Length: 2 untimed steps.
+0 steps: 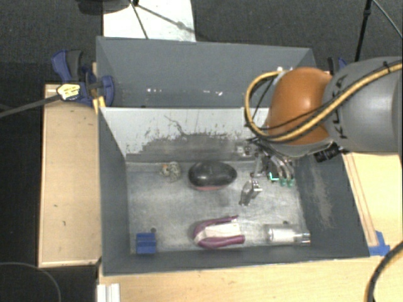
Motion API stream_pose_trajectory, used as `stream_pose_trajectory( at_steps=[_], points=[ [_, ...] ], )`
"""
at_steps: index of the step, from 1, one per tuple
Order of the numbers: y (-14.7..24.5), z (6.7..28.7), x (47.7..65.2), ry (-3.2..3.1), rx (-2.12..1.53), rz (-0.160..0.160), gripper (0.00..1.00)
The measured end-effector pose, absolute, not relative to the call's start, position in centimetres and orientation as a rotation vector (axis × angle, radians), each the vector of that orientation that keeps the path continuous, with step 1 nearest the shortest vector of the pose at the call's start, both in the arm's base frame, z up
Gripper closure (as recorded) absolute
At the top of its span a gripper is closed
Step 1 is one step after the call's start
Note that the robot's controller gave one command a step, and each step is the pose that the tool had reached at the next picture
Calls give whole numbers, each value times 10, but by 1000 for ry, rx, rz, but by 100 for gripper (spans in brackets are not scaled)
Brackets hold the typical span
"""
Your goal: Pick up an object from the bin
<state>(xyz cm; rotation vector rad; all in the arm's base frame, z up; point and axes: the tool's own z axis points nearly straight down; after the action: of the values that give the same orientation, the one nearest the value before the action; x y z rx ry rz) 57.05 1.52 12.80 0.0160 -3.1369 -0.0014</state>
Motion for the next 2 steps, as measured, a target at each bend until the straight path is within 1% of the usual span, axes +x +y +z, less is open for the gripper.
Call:
stream_pose_trajectory(
  at_steps=[1, 2],
  points=[
    [76, 69, 576, -3142, -75, -2, 0],
    [73, 72, 576, -3141, -82, -3, 100]
  ],
)
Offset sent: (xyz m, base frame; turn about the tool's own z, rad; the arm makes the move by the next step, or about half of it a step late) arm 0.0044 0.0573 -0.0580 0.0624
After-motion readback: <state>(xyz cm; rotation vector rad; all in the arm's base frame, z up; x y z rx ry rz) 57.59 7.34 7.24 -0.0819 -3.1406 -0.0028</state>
